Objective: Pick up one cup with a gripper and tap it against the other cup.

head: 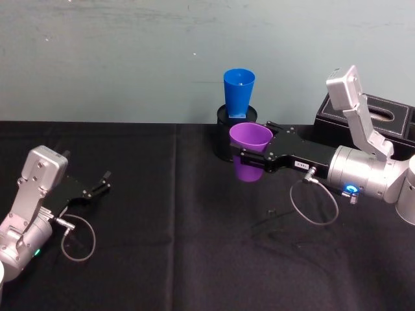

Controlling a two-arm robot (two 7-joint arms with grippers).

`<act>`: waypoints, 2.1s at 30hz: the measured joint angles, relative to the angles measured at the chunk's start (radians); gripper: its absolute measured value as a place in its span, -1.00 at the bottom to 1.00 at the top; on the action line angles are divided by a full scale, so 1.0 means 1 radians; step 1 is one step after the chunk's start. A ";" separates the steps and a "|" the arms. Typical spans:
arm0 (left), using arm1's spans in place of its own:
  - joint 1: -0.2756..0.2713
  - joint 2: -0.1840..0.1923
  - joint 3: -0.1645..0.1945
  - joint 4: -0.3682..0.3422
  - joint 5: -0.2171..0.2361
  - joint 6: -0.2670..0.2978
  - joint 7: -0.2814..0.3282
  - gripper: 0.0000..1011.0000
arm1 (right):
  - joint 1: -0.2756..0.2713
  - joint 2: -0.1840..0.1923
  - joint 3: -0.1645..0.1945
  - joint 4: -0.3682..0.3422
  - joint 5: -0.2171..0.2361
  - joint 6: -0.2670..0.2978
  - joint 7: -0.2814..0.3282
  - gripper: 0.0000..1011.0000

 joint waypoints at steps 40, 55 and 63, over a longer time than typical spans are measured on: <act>0.000 0.000 0.000 0.000 0.000 0.000 0.000 1.00 | -0.103 0.075 -0.004 -0.072 0.002 -0.100 0.048 0.48; 0.000 0.000 0.000 0.000 0.000 0.000 0.000 1.00 | -0.152 0.021 -0.004 0.076 -0.036 -0.258 0.087 0.48; 0.000 0.000 0.000 0.000 0.000 0.000 0.000 1.00 | -0.144 -0.002 0.001 0.112 -0.052 -0.281 0.095 0.48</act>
